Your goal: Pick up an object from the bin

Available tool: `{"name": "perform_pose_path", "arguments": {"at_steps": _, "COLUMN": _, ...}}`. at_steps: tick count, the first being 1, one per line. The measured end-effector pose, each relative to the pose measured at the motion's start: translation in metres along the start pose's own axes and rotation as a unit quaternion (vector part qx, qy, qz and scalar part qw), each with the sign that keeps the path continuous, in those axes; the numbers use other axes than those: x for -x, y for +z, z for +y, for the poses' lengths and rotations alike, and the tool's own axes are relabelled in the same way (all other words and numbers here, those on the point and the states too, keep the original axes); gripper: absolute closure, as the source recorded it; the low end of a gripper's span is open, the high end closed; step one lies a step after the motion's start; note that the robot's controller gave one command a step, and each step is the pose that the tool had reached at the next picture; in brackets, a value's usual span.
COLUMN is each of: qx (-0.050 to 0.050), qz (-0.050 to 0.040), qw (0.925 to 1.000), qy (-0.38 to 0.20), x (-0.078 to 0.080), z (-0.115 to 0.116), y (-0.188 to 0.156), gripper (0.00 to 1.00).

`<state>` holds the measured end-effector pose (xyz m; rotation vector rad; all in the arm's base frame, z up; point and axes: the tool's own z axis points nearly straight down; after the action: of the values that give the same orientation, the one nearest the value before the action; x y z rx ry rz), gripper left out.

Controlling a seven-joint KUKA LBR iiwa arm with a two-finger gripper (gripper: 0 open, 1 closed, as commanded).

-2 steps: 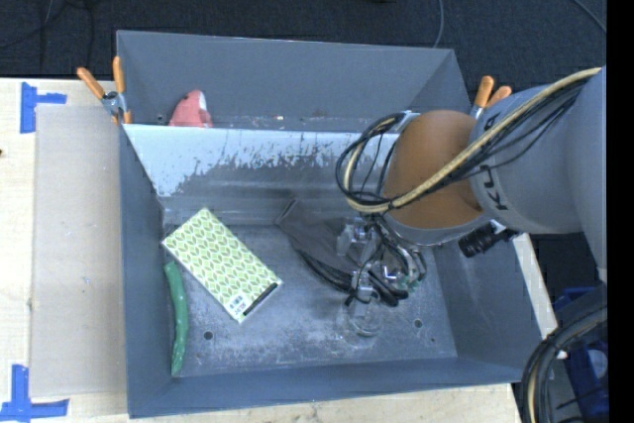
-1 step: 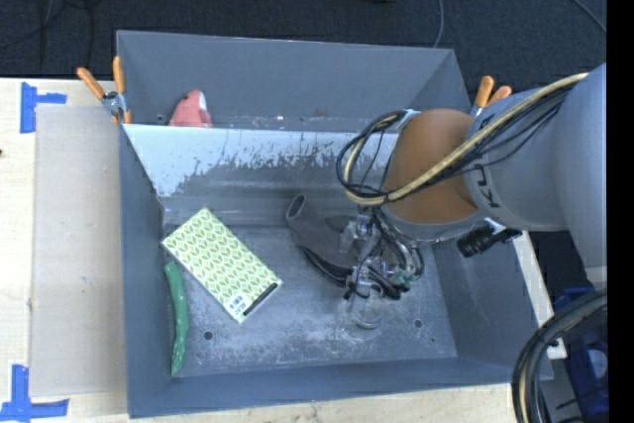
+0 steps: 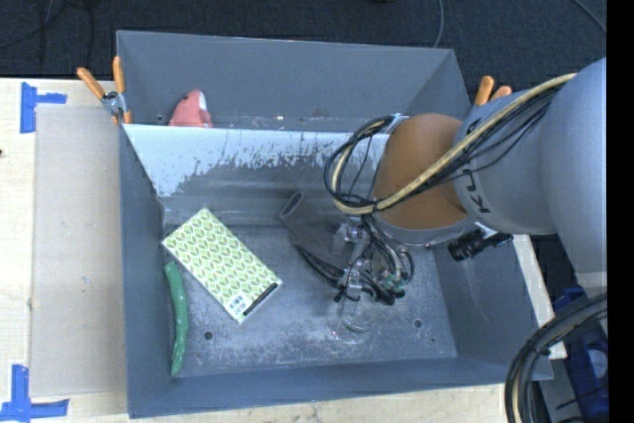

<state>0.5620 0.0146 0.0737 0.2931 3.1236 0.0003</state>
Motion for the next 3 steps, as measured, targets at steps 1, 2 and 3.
{"name": "perform_pose_path", "arguments": {"at_steps": 1, "qx": 0.001, "qz": 0.0051, "qw": 1.0, "qy": -0.002, "x": 0.0027, "z": -0.0041, "y": 0.0026, "gripper": 0.0}}
{"name": "perform_pose_path", "arguments": {"at_steps": 2, "qx": 0.0, "qz": 0.002, "qw": 1.0, "qy": -0.001, "x": 0.0015, "z": -0.0037, "y": 0.0012, "gripper": 1.0}}
{"name": "perform_pose_path", "arguments": {"at_steps": 3, "qx": 0.0, "qz": 0.0016, "qw": 1.0, "qy": -0.001, "x": 0.001, "z": -0.0022, "y": 0.001, "gripper": 1.0}}
